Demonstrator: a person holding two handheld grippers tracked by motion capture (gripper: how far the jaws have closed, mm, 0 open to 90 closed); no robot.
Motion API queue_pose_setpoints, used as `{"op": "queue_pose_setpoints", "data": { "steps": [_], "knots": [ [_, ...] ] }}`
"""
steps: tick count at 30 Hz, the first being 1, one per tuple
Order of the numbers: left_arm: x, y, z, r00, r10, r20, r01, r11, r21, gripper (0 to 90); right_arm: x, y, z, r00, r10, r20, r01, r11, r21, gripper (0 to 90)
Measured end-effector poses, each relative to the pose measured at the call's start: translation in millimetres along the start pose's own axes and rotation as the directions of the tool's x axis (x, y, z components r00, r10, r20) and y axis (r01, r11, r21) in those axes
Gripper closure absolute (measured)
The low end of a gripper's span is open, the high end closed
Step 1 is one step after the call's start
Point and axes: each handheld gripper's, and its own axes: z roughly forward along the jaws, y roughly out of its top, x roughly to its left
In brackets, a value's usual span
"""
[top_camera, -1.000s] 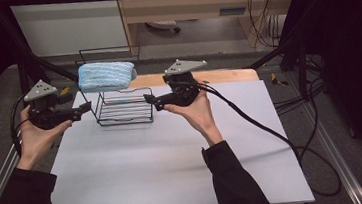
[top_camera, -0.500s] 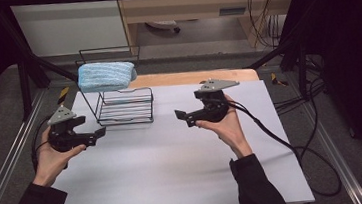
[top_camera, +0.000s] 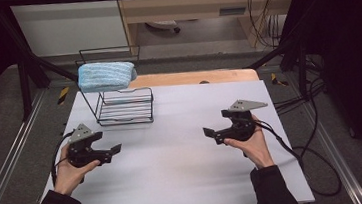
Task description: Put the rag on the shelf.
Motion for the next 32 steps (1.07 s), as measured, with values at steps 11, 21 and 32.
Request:
{"op": "queue_pose_setpoints", "data": {
  "steps": [11,21,32],
  "knots": [
    [-5.5,-28.2,11.6,0.9996,0.016,0.023,-0.016,0.9995,0.028,10.9,-25.5,-66.7,-21.5,0.9988,0.047,0.013,-0.048,0.998,0.043,0.6],
    [-4.8,-46.0,12.5,0.9996,0.021,0.020,-0.022,0.9989,0.042,10.4,-36.0,-99.9,-37.7,0.9951,0.085,0.049,-0.088,0.995,0.053,0.6],
    [-3.4,-50.3,12.3,0.9993,0.019,0.031,-0.021,0.9988,0.044,10.4,-35.6,-108.0,-39.7,0.9957,0.077,0.052,-0.082,0.993,0.084,0.7]
  ]
}}
